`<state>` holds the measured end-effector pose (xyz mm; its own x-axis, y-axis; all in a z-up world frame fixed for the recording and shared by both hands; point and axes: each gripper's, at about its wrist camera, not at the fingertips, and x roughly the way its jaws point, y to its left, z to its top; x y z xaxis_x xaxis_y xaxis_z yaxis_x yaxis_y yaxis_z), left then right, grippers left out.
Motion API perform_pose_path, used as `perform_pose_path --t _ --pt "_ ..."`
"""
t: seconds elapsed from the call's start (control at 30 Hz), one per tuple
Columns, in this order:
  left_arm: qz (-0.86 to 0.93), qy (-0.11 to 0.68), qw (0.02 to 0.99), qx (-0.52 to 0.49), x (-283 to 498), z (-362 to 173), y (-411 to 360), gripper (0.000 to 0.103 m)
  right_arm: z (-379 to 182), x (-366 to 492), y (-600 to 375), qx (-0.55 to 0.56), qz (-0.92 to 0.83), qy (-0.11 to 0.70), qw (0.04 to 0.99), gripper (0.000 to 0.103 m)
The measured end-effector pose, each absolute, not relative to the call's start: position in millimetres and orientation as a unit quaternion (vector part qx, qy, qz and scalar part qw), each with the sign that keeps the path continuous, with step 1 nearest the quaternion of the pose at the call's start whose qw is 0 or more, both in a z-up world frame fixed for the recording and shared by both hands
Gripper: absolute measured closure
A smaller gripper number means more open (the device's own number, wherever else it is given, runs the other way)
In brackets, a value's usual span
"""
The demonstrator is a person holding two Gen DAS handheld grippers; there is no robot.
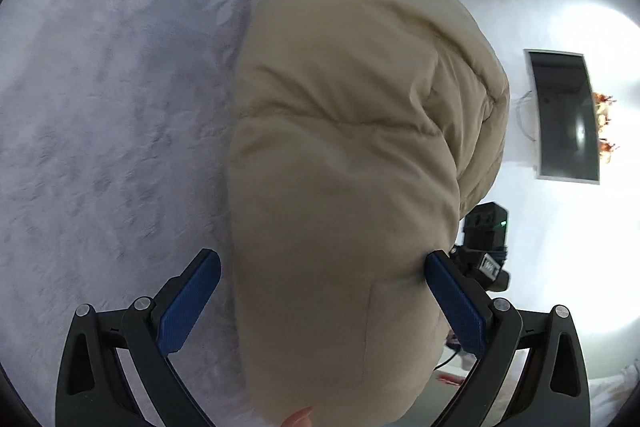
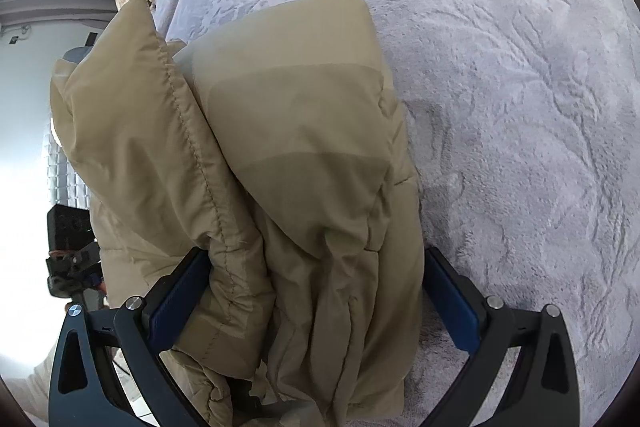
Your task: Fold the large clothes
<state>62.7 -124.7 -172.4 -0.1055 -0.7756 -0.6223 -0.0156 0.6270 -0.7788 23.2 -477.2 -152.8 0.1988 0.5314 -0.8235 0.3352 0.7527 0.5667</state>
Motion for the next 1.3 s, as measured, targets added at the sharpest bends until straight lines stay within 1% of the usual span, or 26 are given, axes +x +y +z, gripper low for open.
perform_pose_path --t 0.17,0.4,0.53,0.77,0.83,0.87,0.9,0.93,1.0,1.07,1.1,1.17,1.3 --pt "-0.342 0.664 0.599 -0.289 65.8 -178.1 -141.8 0.001 -156.7 24.8 -481.0 0.35 0.091 0.627 0.69 0.0" --pt "-0.368 0.664 0.588 -0.279 70.0 -191.0 -136.3 0.001 -163.4 35.7 -479.5 0.363 0.141 0.619 0.682 0.0" --pt "-0.374 0.668 0.57 -0.297 70.8 -198.5 -138.4 0.001 -168.6 40.6 -477.3 0.371 0.156 0.618 0.675 0.0" --pt "-0.363 0.672 0.567 -0.309 70.0 -202.2 -149.9 0.0 -175.5 45.1 -474.4 0.41 0.162 0.604 0.664 0.0" --pt "-0.36 0.67 0.571 -0.31 68.2 -197.7 -150.6 0.0 -174.7 45.5 -471.1 0.421 0.162 0.601 0.66 0.002" --pt "-0.359 0.669 0.573 -0.31 67.3 -195.4 -149.4 0.0 -174.3 45.1 -469.9 0.427 0.164 0.599 0.657 0.008" --pt "-0.356 0.667 0.576 -0.31 65.1 -191.9 -150.1 0.001 -173.3 45.3 -470.0 0.435 0.167 0.595 0.655 0.018" --pt "-0.354 0.665 0.58 -0.31 64.1 -187.9 -150.6 0.004 -171.9 44.8 -470.4 0.443 0.168 0.59 0.654 0.023" --pt "-0.35 0.664 0.583 -0.313 62.1 -181.5 -150.8 0.007 -165.9 42.3 -470.9 0.449 0.171 0.582 0.656 0.038" --pt "-0.349 0.662 0.584 -0.316 60.3 -173.2 -150.9 0.008 -160.4 38.2 -470.8 0.456 0.176 0.575 0.657 0.047" --pt "-0.351 0.66 0.584 -0.317 59.9 -166.6 -151.7 0.008 -157.6 35.9 -470.2 0.461 0.178 0.57 0.656 0.05" --pt "-0.354 0.657 0.585 -0.316 56.8 -158.3 -154.4 0.008 -151.1 33.8 -467.6 0.468 0.182 0.56 0.659 0.052" --pt "-0.363 0.648 0.59 -0.316 55.1 -137.0 -159.2 0.008 -140.2 29.9 -465.8 0.486 0.189 0.538 0.662 0.055"
